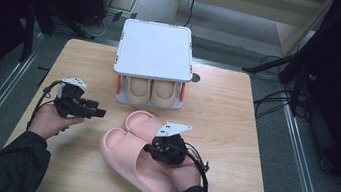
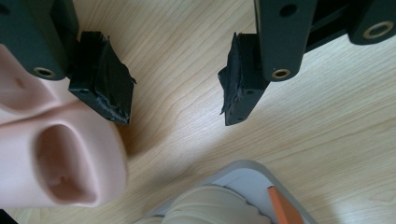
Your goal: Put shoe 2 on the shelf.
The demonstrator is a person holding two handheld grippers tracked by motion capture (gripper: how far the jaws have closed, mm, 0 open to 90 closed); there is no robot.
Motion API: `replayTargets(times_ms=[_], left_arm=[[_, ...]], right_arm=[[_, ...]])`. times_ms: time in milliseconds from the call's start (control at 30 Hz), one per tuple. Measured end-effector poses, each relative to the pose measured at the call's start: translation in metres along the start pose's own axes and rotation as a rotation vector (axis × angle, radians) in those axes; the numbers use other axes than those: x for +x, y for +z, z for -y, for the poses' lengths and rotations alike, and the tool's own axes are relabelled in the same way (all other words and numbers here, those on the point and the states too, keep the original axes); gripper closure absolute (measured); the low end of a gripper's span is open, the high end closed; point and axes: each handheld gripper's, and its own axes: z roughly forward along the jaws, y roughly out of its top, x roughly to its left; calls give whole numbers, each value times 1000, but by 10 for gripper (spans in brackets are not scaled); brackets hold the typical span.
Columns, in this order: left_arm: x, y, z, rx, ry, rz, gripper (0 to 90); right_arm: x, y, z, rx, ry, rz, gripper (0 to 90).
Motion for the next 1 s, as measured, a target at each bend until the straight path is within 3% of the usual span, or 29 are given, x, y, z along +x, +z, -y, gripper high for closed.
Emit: replayTargets(times_ms=[167,400,467,1000], left_arm=[[2,-5,4,-3,-9,-12,428],[4,-11,10,-4,-16,-21,428],[5,-13,13,-5,-24,-23,426],[6,-23,28,12,-49,-38,418]], right_arm=[[-2,-7,-12,30,-63,-105,770],[0,-14,-38,16,-172,-239,767],[-1,-14,-43,9,-171,-266,767],[-12,-23,-80,60,-194,-325,766]])
